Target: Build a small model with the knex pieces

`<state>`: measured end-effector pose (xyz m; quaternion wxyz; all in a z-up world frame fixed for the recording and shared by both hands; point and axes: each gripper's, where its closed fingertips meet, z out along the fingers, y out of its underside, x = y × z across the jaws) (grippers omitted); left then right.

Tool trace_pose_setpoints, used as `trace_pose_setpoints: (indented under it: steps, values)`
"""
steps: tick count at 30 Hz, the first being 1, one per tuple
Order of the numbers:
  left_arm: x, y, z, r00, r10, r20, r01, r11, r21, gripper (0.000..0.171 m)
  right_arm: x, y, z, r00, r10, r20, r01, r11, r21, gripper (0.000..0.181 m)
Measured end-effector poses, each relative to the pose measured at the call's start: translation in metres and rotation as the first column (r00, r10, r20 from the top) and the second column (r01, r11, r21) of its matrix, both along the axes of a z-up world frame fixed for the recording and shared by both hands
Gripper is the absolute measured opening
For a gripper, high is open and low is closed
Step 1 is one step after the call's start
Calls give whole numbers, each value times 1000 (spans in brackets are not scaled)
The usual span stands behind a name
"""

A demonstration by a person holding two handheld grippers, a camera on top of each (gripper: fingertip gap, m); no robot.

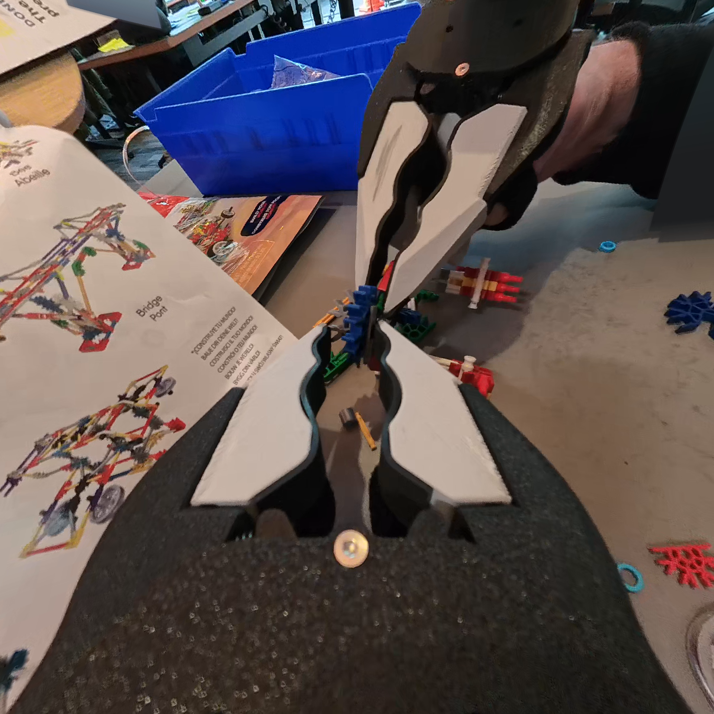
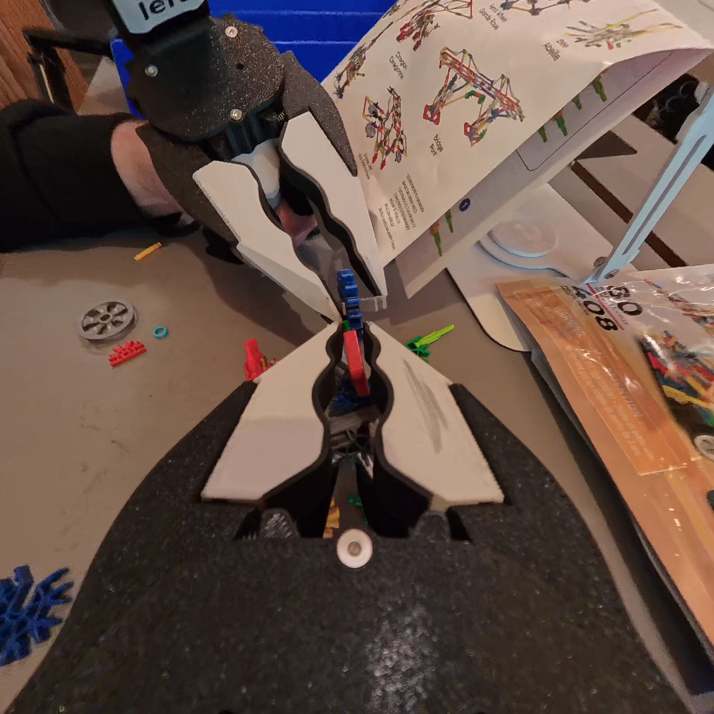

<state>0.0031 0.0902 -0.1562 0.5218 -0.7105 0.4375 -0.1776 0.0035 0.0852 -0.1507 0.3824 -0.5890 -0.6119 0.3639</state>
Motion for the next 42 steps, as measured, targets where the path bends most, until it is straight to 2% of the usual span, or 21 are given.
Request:
trace_pose_setpoints:
  steps: [6, 14, 17, 33, 37, 39, 42]
  values:
    - [1, 0, 1, 1000, -6, -4, 6, 1000, -11, 20, 9, 1, 1, 999, 34, 7, -34, 994, 105, 10]
    - [0, 1, 1, 1000, -1, 7, 2, 1000, -20, 20, 5, 1, 2, 999, 34, -5, -33, 991, 129, 8]
    - [1, 0, 1, 1000, -5, 1, 5, 1000, -15, 20, 5, 0, 2, 999, 39, -7, -38, 996, 85, 6]
    - [1, 2, -1, 995, 35, -94, -31, 999, 35, 19, 2, 1, 2, 1000, -8, 19, 8, 999, 34, 4]
    - [-2, 4, 1, 992, 37, -117, -34, 999, 28, 20, 1, 3, 2, 1000, -13, 23, 10, 994, 108, 7]
    - [2, 1, 2, 993, 19, -115, -16, 999, 28, 20, 1, 3, 5, 1000, -13, 28, 7, 979, 204, 14]
    - [5, 1, 0, 987, 24, -161, -17, 999, 46, 20, 2, 0, 2, 998, 5, 64, -23, 961, 276, 9]
